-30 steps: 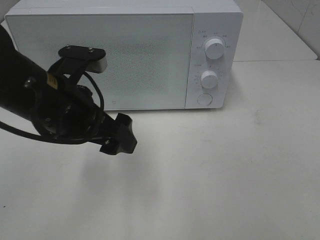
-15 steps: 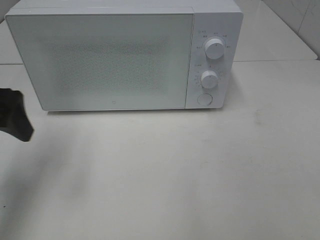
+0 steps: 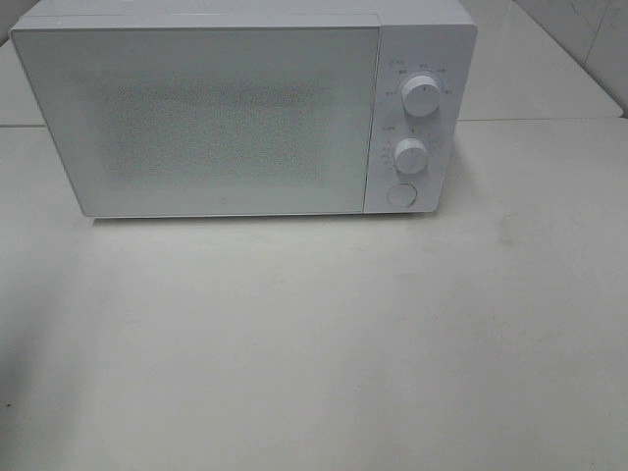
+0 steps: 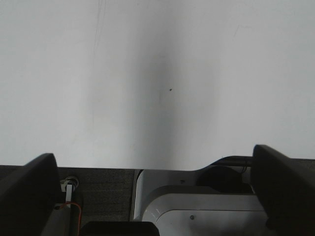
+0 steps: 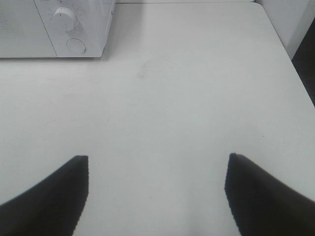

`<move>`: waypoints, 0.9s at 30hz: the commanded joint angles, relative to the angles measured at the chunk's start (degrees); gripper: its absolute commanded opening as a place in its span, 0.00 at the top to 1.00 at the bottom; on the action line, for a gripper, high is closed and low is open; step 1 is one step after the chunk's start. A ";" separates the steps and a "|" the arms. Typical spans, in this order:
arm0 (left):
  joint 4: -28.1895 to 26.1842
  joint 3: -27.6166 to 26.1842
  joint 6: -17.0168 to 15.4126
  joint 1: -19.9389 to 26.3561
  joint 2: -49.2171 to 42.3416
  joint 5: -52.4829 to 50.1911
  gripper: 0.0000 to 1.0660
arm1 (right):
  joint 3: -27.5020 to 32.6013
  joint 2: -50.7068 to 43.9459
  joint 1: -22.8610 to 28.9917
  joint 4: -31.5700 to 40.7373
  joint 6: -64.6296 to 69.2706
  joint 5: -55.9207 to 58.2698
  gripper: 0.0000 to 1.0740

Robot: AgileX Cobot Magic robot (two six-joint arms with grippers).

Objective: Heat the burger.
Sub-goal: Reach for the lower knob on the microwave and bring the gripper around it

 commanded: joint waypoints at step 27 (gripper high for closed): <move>1.78 18.39 -0.11 0.11 -57.24 -7.28 0.08 | 0.06 -1.43 -0.29 0.06 0.23 -0.23 0.30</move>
